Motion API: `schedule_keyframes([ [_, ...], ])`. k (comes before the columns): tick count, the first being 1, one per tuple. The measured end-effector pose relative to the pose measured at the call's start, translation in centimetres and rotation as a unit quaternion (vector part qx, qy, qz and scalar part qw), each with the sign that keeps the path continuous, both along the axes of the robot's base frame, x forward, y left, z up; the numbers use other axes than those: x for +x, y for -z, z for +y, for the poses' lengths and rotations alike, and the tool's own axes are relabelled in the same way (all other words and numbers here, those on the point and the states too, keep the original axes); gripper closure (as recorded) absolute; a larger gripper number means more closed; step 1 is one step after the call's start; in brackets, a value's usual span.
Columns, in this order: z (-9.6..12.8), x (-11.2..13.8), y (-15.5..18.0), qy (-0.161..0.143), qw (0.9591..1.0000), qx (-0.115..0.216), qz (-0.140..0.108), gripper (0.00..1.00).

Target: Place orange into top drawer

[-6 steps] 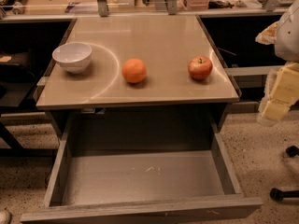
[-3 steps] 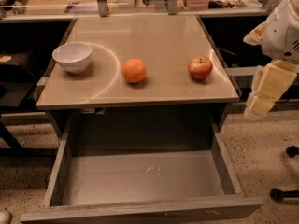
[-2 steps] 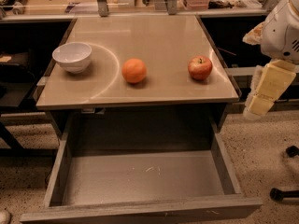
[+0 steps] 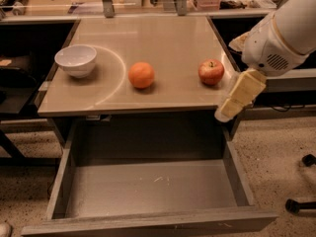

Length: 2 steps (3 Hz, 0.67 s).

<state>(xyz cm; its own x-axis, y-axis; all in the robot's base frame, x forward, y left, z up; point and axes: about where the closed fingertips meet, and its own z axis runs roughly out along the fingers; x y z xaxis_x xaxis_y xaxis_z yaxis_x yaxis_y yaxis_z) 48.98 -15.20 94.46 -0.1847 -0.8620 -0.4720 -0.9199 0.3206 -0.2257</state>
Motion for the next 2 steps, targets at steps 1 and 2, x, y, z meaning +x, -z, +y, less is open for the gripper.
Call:
schedule_keyframes([
  [1, 3.97, 3.3, 0.33, -0.019, 0.9975, 0.066, -0.019, 0.0],
  [2, 3.98, 3.31, 0.33, -0.019, 0.9975, 0.066, -0.019, 0.0],
])
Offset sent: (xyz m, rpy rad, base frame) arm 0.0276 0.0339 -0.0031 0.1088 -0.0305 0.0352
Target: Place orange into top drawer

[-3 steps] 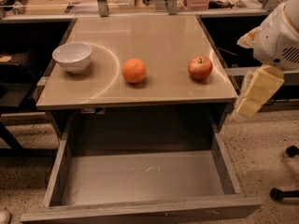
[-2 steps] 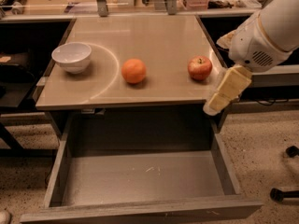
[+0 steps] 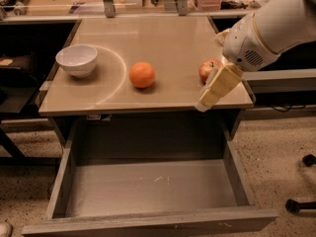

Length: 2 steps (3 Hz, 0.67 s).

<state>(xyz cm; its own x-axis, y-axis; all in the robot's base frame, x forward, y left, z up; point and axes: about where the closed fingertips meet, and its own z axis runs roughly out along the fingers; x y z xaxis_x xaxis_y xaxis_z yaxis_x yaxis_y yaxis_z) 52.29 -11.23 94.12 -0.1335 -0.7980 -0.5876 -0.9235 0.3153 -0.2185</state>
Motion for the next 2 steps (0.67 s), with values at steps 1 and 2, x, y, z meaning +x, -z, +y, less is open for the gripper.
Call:
schedule_keyframes([
  [1, 1.0, 1.5, 0.7, -0.003, 0.9998, 0.012, -0.018, 0.0],
  [2, 3.3, 4.7, 1.9, -0.018, 0.9987, 0.04, -0.028, 0.0],
])
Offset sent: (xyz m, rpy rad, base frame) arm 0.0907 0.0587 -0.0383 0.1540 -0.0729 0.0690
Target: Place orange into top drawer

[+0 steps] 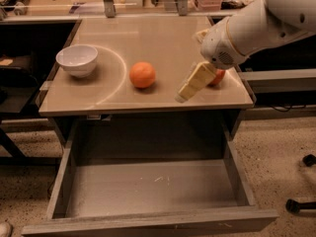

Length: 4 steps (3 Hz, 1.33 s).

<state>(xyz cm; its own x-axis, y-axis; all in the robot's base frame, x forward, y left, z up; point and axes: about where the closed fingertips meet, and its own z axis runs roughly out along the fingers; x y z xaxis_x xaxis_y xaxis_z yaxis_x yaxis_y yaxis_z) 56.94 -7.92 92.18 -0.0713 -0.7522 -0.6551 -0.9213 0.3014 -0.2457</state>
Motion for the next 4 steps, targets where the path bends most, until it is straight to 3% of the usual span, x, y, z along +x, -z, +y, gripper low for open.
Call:
schedule_keyframes([
  [2, 2.7, 5.3, 3.8, -0.014, 0.999, 0.037, 0.021, 0.0],
  [3, 4.2, 6.8, 5.8, -0.023, 0.9977, 0.046, 0.044, 0.0],
  [4, 4.3, 6.9, 6.0, -0.023, 0.9976, 0.046, 0.045, 0.0],
])
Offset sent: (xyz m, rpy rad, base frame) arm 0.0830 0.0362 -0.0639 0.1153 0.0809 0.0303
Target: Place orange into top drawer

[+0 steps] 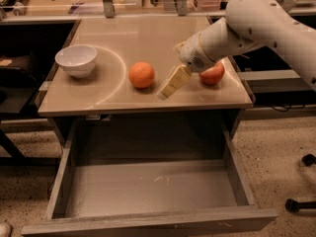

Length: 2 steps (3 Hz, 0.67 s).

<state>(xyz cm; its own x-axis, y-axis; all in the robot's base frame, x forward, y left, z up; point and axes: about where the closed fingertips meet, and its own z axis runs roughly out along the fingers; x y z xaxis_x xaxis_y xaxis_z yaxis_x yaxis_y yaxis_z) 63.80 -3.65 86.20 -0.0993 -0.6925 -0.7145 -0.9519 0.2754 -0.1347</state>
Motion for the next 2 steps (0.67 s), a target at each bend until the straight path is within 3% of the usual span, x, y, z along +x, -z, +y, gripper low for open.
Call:
schedule_keyframes([
  [1, 0.6, 0.1, 0.3, 0.0, 0.9998, 0.019, -0.007, 0.0],
  [2, 3.1, 1.5, 0.7, -0.012, 0.9989, 0.044, -0.01, 0.0],
])
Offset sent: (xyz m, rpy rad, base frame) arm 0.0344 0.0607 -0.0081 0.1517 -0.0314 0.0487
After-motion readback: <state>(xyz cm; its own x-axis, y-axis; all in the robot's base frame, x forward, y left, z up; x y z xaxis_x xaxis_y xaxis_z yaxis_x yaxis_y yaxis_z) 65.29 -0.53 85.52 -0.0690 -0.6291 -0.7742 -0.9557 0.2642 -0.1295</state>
